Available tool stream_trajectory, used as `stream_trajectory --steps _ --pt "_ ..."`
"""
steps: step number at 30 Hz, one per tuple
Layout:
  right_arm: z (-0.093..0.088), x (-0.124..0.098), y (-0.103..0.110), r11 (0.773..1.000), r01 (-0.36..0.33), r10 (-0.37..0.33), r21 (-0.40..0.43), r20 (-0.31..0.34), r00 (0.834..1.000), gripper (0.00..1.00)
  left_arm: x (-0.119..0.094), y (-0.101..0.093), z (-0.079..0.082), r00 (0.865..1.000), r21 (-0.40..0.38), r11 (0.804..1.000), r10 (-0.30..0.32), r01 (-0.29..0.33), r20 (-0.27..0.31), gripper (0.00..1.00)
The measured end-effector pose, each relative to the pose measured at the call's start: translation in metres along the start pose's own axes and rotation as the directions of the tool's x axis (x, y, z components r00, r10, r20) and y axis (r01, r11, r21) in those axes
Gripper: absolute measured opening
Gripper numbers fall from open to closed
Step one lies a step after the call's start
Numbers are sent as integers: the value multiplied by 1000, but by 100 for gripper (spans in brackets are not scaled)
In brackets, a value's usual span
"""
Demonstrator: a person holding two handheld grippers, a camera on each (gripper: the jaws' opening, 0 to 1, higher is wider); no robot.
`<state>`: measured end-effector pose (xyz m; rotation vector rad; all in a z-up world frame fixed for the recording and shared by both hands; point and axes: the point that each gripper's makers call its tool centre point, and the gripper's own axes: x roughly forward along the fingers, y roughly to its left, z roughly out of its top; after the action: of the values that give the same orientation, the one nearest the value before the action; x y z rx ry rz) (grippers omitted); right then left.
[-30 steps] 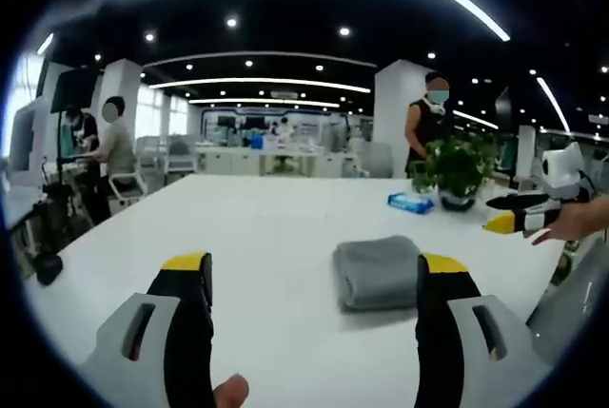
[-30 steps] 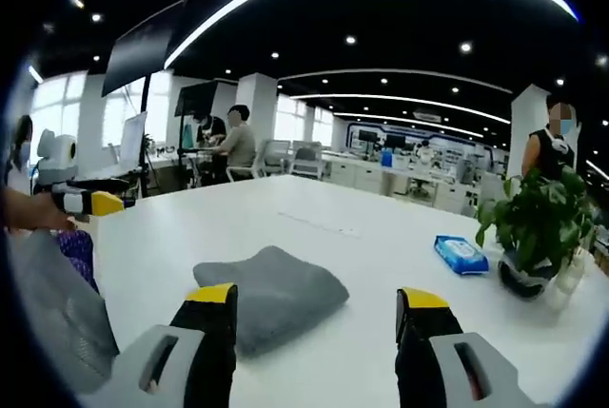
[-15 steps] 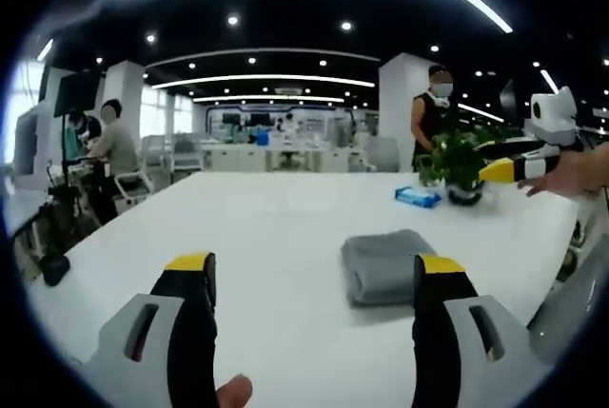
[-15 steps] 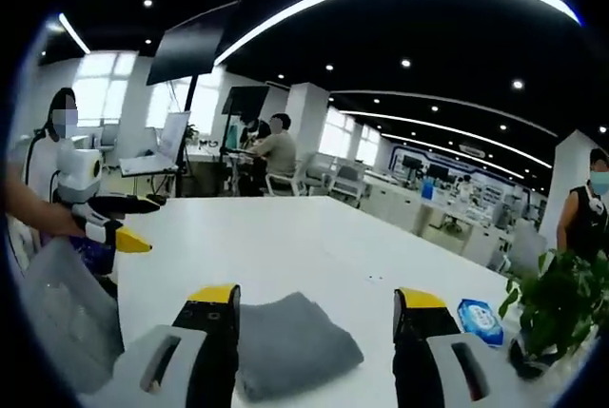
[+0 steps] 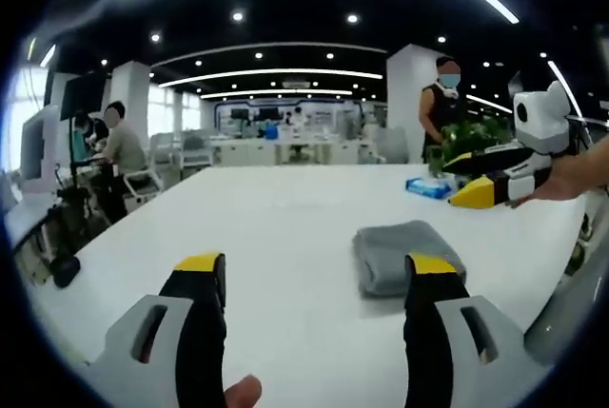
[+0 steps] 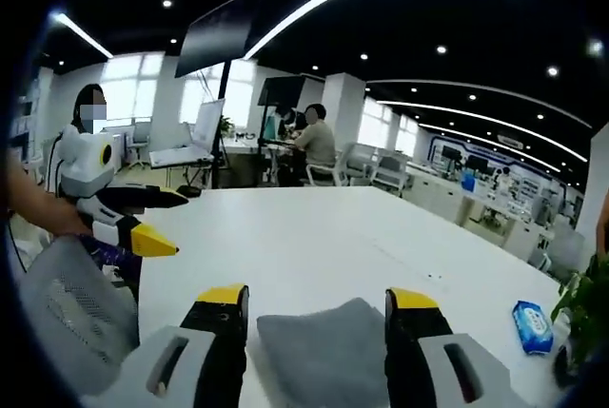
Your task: Open the folded towel by lifting each exposed corner and separating the folded layers until the towel lies flat within the target outline without major curled edges
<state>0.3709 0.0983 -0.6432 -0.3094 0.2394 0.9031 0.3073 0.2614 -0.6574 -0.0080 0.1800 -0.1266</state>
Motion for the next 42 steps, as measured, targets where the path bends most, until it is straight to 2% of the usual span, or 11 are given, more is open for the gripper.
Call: stream_trajectory --steps 6,9,12,19,23,25,29,31,33,36,42 --pt "-14 22 24 998 -57 57 -6 -49 997 56 -1 2 -2 1000 -4 1000 10 -10 -12 71" --pt "-27 33 35 996 -84 81 -29 -89 993 55 0 1 -5 1000 -8 1000 5 -6 -25 71" --pt "-46 49 40 995 -101 98 -13 -125 987 54 0 0 -7 999 1 1000 3 -3 -41 69" --pt "-74 79 46 994 -100 88 -53 -194 977 47 0 1 -12 998 -5 1000 9 -9 -65 66" --pt "-91 91 44 995 -91 79 -41 -241 967 45 1 -1 -14 997 12 1000 4 -3 -74 65" --pt "-99 93 50 996 -84 75 -22 -269 960 44 1 -2 -15 997 16 1000 -3 4 -82 65" --pt "-112 98 51 994 -73 45 -87 -292 955 40 0 -4 -15 996 25 1000 -9 11 -85 65" --pt "-112 99 49 992 -71 38 -105 -288 957 35 0 -4 -15 996 24 1000 -9 11 -86 65" --pt "-109 97 43 993 -51 17 -111 -288 958 24 0 -4 -17 995 28 1000 -7 10 -96 65" --pt "-99 96 36 999 -27 15 -42 -261 965 11 0 -4 -17 995 36 999 -5 9 -100 65" --pt "-76 85 24 998 -5 -8 -55 -228 974 6 0 -3 -20 994 51 999 2 4 -111 65"
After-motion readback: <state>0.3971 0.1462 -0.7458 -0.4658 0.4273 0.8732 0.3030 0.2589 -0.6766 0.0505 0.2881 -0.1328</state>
